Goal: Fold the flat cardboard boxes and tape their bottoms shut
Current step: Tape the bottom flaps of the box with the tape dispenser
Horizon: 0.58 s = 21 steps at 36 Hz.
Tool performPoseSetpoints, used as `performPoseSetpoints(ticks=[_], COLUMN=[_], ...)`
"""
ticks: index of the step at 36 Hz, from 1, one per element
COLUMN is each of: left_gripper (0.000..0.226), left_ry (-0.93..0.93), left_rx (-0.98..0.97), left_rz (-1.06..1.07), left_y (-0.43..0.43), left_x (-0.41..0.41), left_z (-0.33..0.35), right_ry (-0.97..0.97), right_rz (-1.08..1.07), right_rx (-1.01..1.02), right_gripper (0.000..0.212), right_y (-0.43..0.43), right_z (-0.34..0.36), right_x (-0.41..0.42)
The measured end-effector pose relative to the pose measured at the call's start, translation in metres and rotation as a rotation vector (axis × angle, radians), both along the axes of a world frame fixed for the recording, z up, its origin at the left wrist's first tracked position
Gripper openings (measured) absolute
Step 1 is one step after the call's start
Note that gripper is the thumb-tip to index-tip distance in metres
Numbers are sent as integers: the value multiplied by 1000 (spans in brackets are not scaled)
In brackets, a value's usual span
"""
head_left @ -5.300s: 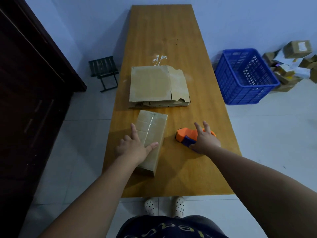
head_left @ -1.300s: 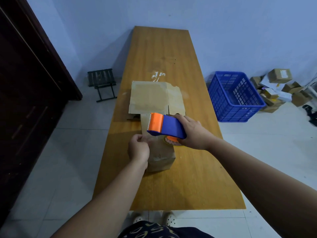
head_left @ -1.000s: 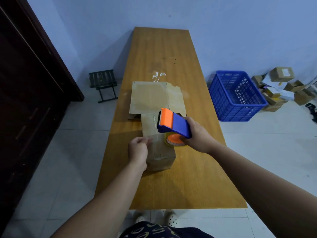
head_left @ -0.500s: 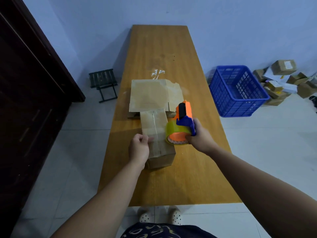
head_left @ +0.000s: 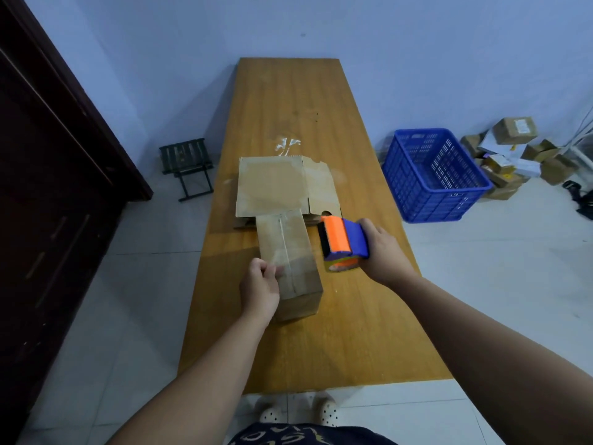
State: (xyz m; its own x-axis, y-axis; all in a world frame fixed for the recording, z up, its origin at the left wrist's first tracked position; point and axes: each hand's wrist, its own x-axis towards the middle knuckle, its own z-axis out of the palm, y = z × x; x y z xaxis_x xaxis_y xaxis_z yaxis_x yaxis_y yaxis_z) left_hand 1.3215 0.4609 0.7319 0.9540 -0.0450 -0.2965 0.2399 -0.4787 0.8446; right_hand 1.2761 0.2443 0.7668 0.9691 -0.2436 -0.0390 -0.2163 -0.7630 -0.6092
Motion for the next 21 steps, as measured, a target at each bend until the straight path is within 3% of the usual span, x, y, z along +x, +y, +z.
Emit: performPoseSetpoints(ticks=[7,11,13,15,21], left_gripper=[23,24,22,20,25], left_ry=[-26,12,38,60,196], left_rx=[-5,-48,-68,-132,-481], left_rz=[-18,15,40,49,163], left_y=[-6,-9,-9,-7,7], left_x=[-4,-2,0,4,11], left_z=[-3,1,4,1,3], right_ry=[2,-76,-81,-71,-6], right_rz=[-129,-195,-208,-198,-100], right_rx=[62,263,365,449,497], right_gripper=[30,37,51,59,53], right_y=[-2,4,9,14,23], right_z=[-8,-7,-3,-2,-3], right_x=[-3,-8,-12,-12,-15])
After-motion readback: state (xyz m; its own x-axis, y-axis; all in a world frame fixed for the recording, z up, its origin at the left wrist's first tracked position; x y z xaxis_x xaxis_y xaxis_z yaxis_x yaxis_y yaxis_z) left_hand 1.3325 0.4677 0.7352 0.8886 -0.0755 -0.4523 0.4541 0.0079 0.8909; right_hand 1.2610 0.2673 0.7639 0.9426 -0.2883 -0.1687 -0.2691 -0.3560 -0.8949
